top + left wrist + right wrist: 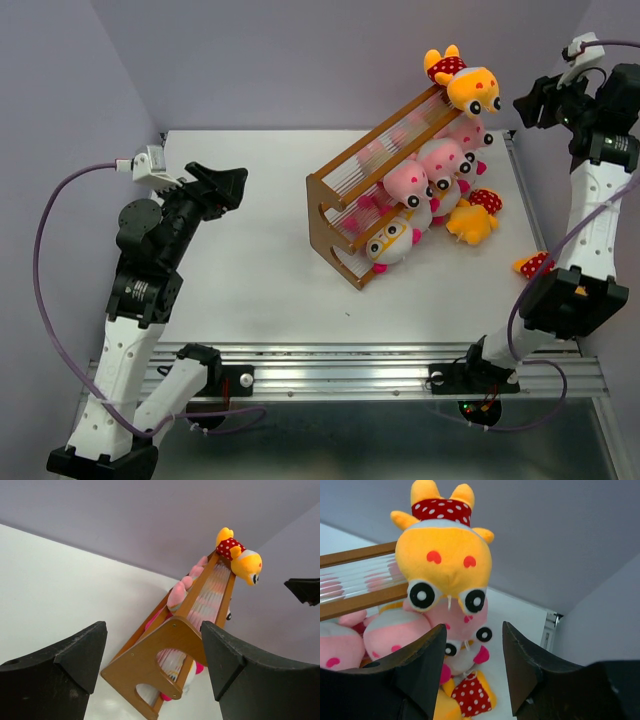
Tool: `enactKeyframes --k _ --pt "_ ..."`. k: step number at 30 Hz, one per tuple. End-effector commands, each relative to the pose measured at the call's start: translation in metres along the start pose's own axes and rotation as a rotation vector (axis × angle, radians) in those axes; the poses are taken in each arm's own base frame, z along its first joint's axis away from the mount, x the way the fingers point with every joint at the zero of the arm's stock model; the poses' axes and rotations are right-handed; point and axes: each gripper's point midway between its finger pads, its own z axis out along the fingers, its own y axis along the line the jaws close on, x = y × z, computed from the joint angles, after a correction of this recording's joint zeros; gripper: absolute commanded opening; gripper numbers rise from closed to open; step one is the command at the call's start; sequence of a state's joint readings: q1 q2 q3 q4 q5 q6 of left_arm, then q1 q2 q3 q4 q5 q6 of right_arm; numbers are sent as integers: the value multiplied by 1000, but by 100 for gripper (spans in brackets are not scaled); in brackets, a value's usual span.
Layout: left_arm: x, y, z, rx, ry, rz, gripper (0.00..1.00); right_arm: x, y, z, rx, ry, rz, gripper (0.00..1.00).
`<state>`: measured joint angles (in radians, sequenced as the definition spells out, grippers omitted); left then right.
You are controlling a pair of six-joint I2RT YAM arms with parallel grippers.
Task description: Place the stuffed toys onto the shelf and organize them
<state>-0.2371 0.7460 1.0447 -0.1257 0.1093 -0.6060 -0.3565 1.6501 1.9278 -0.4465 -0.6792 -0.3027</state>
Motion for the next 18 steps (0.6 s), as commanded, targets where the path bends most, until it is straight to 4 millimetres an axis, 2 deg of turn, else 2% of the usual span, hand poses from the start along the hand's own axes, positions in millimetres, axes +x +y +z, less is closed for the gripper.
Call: enactKeyframes --k 1,2,3,5,7,9,10,13,14,15,16,17,18 --pt "-26 -7 -8 3 -73 123 89 6 20 -39 21 51 36 56" --pt "-25 -4 -8 -4 -74 127 90 24 18 -40 25 94 64 57" --pt "-26 -3 -10 -10 -82 130 91 41 30 -49 17 142 99 58" --pt "-22 1 -9 -17 -77 133 93 54 41 -63 27 188 129 62" --pt "-19 3 -9 -18 -69 136 93 92 59 -71 1 293 217 63" --pt "-11 7 -7 -18 -49 135 93 116 74 -78 -16 354 299 65" --pt "-8 8 -5 -19 -40 135 93 140 87 -82 -14 405 400 65" --pt "-1 10 -2 -9 -22 128 93 168 101 -84 47 439 605 64" --pt "-1 9 -2 -6 -21 127 93 177 104 -84 71 446 660 64" --pt "-1 8 -1 0 -21 124 93 194 103 -83 119 451 711 64" --pt "1 8 -1 1 -17 122 93 195 103 -83 160 433 773 64" --pt "2 9 0 2 -12 121 93 212 99 -85 229 450 800 65" --pt "3 9 0 2 -8 119 93 209 89 -81 275 409 804 69"
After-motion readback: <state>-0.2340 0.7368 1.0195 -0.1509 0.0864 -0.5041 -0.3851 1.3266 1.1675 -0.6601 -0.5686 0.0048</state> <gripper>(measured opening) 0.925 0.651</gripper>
